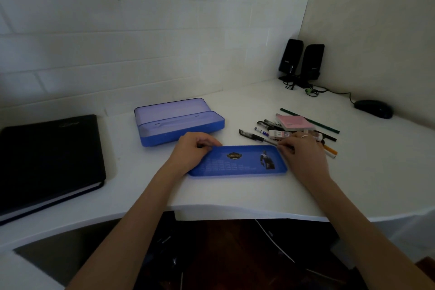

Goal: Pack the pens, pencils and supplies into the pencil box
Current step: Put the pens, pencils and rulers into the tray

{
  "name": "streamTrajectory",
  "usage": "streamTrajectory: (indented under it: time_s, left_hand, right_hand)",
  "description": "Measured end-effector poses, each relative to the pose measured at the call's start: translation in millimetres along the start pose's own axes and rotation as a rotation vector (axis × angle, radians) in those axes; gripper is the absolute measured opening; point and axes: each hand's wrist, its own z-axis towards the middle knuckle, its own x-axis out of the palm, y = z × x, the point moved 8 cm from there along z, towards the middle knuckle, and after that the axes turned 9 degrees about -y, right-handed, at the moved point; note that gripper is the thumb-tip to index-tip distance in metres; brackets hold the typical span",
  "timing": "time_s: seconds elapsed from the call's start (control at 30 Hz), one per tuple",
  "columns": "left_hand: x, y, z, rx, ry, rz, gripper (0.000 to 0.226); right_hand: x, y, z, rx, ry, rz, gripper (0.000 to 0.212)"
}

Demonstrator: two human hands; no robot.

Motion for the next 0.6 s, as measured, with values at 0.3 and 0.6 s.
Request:
streamTrajectory:
  time_s: [0.3, 0.6]
  left_hand:
    - [-0.4, -1.4, -1.3, 0.004, 0.008, -0.059, 0.028]
    - [4.1, -7.6, -4.2, 0.016, 0.075, -0.108, 0.021]
  right_hand:
    - [-20.3, 30.3, -10.0, -0.188, -0.071, 0.275, 0.014]
    - [-1.4, 30.6, -7.2, -0.076, 0.164, 0.452, 0.015]
